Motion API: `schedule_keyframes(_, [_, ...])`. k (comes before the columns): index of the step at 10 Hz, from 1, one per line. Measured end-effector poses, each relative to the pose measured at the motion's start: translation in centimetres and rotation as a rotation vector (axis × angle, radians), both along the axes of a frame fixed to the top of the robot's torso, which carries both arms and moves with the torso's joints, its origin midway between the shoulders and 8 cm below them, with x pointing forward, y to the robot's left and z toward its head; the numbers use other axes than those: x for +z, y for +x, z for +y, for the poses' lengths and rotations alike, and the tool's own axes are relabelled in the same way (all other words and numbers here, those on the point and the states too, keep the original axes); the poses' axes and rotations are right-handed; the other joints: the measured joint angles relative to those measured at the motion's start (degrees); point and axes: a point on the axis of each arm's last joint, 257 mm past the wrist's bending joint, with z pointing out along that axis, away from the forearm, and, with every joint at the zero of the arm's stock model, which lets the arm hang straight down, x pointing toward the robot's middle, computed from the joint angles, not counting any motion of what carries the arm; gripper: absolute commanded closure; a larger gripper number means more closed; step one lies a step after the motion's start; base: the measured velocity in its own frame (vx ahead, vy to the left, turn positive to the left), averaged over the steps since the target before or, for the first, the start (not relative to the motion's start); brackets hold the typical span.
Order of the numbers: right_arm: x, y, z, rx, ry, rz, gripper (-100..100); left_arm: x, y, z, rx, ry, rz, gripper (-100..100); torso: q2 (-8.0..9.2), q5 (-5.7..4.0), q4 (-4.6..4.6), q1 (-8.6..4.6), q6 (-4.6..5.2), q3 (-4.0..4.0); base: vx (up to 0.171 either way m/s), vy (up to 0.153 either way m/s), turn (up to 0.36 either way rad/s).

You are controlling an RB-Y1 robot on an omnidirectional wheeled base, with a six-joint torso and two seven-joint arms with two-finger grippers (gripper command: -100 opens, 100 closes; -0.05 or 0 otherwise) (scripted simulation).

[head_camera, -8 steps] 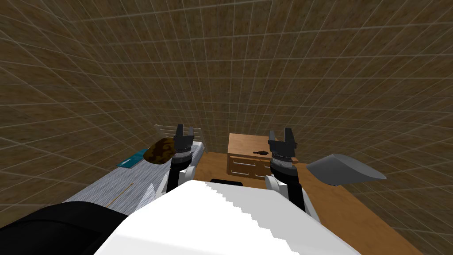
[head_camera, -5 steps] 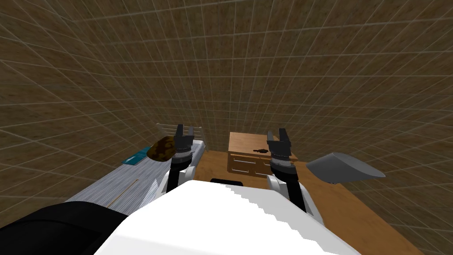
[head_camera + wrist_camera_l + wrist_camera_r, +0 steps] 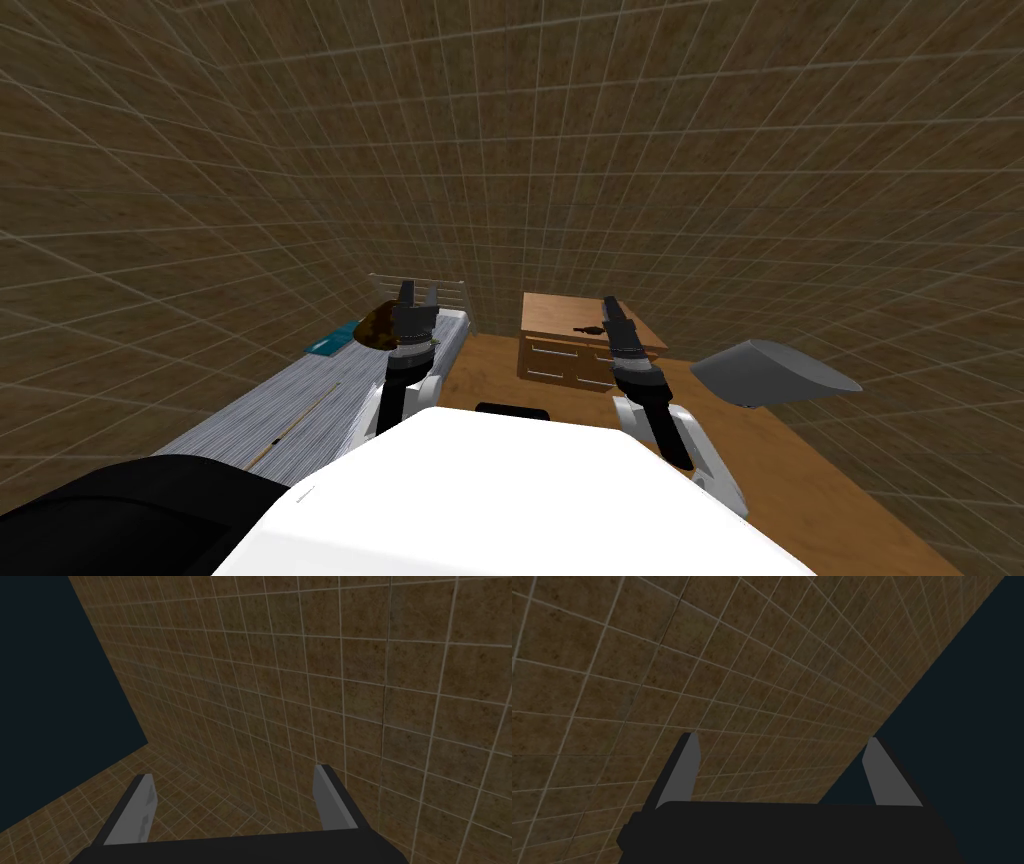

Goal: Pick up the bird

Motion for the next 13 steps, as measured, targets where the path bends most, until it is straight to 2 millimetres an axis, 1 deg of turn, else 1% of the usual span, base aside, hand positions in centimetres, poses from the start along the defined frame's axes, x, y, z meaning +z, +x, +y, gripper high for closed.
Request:
schedule_keyframes(1, [-0.9, 0.6, -0.4, -0.038, -0.083, 0.020, -100, 0.0, 0.0, 0.0, 0.000, 0.000, 0.000, 0, -0.10, -0.01, -0.01, -0.05, 0.00, -0.05, -0.091, 0.041, 0.022])
schedule_keyframes(3, [-2.4, 1.6, -1.4, -0.089, -0.190, 0.044, -100, 0.0, 0.0, 0.0, 0.000, 0.000, 0.000, 0, -0.38, 0.01, -0.08, 0.06, 0.00, -0.22, -0.114, 0.071, 0.078])
schedule_keyframes(4, [-3.6, 2.2, -2.1, -0.124, -0.268, 0.064, -100, 0.0, 0.0, 0.0, 0.000, 0.000, 0.000, 0, -0.27, 0.02, -0.06, 0.10, -0.01, -0.16, -0.100, 0.049, 0.016])
schedule_keyframes(7, [-5.4, 3.1, -3.5, -0.195, -0.422, 0.095, -100, 0.0, 0.0, 0.0, 0.000, 0.000, 0.000, 0, -0.52, -0.01, -0.10, -0.04, 0.01, -0.29, -0.061, 0.039, 0.050])
schedule_keyframes(8, [-6.7, 3.5, -4.1, -0.222, -0.486, 0.113, -100, 0.0, 0.0, 0.0, 0.000, 0.000, 0.000, 0, -0.54, -0.01, -0.12, -0.02, 0.00, -0.31, -0.072, 0.054, 0.108])
schedule_keyframes(9, [-8.1, 4.0, -5.2, -0.256, -0.570, 0.133, -100, 0.0, 0.0, 0.0, 0.000, 0.000, 0.000, 0, -0.51, 0.00, -0.11, 0.00, 0.00, -0.29, -0.055, 0.057, 0.040])
schedule_keyframes(12, [-10.2, 4.8, -7.5, -0.327, -0.744, 0.171, -100, 0.0, 0.0, 0.0, 0.000, 0.000, 0.000, 0, -0.59, 0.01, -0.12, 0.00, 0.01, -0.33, -0.040, 0.053, 0.063])
schedule_keyframes(13, [-11.3, 5.2, -8.5, -0.352, -0.815, 0.187, -100, 0.0, 0.0, 0.0, 0.000, 0.000, 0.000, 0, -0.65, 0.00, -0.14, -0.01, 0.00, -0.37, -0.032, 0.078, 0.155])
